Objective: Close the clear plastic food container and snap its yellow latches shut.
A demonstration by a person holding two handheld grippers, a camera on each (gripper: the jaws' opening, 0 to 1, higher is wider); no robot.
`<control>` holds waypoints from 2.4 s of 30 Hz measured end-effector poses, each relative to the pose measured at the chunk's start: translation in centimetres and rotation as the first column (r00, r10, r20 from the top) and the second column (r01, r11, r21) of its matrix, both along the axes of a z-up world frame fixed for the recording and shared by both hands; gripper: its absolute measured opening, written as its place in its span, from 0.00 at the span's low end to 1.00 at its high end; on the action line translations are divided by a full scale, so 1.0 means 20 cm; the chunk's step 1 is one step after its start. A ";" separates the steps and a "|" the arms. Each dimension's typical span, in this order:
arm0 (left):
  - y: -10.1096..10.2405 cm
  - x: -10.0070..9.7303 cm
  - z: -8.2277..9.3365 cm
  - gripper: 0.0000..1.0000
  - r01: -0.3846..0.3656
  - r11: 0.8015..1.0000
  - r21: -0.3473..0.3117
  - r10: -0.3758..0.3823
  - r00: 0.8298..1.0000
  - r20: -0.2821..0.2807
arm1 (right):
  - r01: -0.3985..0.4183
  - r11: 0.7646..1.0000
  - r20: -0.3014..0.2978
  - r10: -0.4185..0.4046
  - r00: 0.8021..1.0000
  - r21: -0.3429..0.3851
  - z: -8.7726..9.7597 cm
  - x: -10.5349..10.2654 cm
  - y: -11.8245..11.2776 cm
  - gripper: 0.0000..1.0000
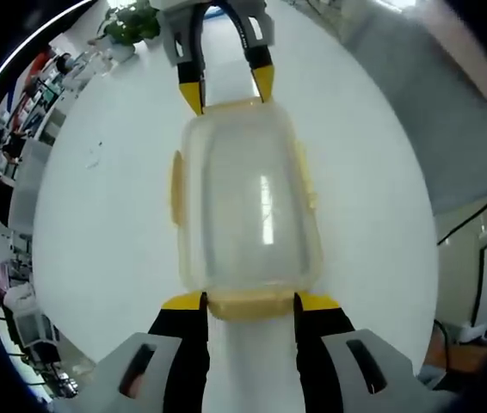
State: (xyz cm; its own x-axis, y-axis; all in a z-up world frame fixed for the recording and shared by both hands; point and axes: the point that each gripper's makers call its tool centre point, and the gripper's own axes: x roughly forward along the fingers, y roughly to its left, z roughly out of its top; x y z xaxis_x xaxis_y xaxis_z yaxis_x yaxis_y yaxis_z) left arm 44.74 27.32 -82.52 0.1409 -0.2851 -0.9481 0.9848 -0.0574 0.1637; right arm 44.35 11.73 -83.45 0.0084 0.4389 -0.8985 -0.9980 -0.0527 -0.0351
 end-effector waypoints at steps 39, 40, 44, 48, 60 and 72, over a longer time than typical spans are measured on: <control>-0.45 -0.01 0.17 0.36 0.000 0.999 -0.049 0.001 1.000 0.027 | -0.018 0.998 0.037 0.020 0.999 -0.056 0.18 0.01 -0.44 0.37; -0.46 -0.01 0.18 0.36 0.000 0.999 -0.045 0.001 1.000 0.027 | -0.017 0.998 0.037 0.019 0.999 -0.057 0.19 0.01 -0.46 0.37; -0.54 -0.01 0.19 0.36 0.012 0.999 -0.044 -0.010 0.999 0.030 | -0.015 0.997 0.038 0.018 0.999 -0.081 0.19 0.01 -0.54 0.37; -0.62 0.01 0.20 0.36 0.015 0.998 -0.065 -0.013 0.999 0.029 | -0.006 0.996 0.040 0.010 0.999 -0.089 0.21 0.02 -0.62 0.37; -0.83 0.03 0.20 0.36 0.031 0.995 -0.100 -0.028 0.999 0.024 | 0.011 0.992 0.035 -0.006 0.999 -0.127 0.22 0.03 -0.84 0.37; -1.01 0.03 0.21 0.36 0.065 0.989 -0.134 -0.065 0.998 0.000 | 0.039 0.988 0.014 -0.037 0.999 -0.152 0.20 0.00 -1.01 0.37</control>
State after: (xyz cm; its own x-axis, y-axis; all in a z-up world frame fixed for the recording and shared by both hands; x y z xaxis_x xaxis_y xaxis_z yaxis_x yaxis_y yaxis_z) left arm 45.24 7.14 -78.42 0.1137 -0.4183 -0.9012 0.9805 -0.0990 0.1696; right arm 44.38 -8.55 -79.52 0.0326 0.2958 -0.9547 -0.9990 -0.0201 -0.0404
